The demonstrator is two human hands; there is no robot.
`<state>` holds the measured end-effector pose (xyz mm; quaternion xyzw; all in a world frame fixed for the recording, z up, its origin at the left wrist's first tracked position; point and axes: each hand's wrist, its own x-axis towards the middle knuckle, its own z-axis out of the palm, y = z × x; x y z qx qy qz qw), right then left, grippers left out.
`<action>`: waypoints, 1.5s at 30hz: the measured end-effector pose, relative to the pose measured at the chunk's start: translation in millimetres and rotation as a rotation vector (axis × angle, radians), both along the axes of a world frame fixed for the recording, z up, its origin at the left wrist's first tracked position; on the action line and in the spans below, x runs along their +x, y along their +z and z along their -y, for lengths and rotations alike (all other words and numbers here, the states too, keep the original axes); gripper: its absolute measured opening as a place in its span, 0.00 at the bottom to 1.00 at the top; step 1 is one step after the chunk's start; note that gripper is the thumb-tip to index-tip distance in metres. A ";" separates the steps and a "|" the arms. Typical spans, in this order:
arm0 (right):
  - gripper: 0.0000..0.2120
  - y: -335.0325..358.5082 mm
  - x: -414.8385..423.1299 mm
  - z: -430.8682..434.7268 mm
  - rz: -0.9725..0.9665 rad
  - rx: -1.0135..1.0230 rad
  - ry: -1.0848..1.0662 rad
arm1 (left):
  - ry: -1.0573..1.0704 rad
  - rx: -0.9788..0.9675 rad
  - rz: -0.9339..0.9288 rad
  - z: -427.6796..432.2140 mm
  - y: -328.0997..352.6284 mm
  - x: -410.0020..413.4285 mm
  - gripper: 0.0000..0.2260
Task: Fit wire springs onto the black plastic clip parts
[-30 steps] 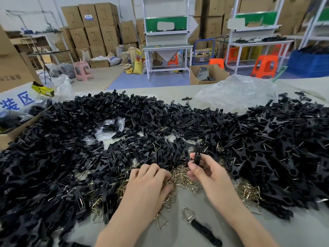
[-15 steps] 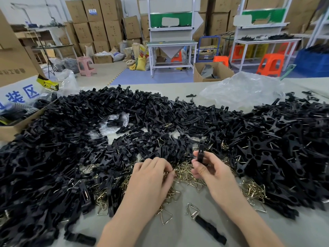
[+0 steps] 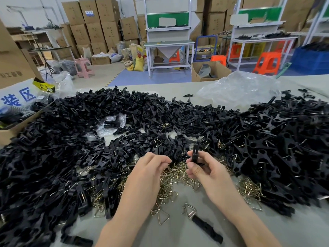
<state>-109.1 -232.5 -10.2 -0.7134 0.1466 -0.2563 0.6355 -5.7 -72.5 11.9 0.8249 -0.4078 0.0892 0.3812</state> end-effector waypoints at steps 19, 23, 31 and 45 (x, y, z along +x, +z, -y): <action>0.22 -5.1 1.2 -1.6 -0.062 -0.199 -0.044 | -0.007 0.082 0.215 -4.3 13.0 -5.6 0.15; 0.23 -5.6 2.7 -2.6 -0.044 -0.196 -0.045 | -0.030 0.174 0.253 -5.9 11.8 -0.4 0.20; 0.29 -5.1 1.7 -3.3 -0.032 -0.269 -0.034 | 0.076 -0.313 -0.304 -0.6 11.7 -4.0 0.10; 0.16 -11.8 1.6 -1.8 -0.070 -0.269 -0.014 | -0.047 -0.378 -0.662 10.8 6.2 -12.7 0.12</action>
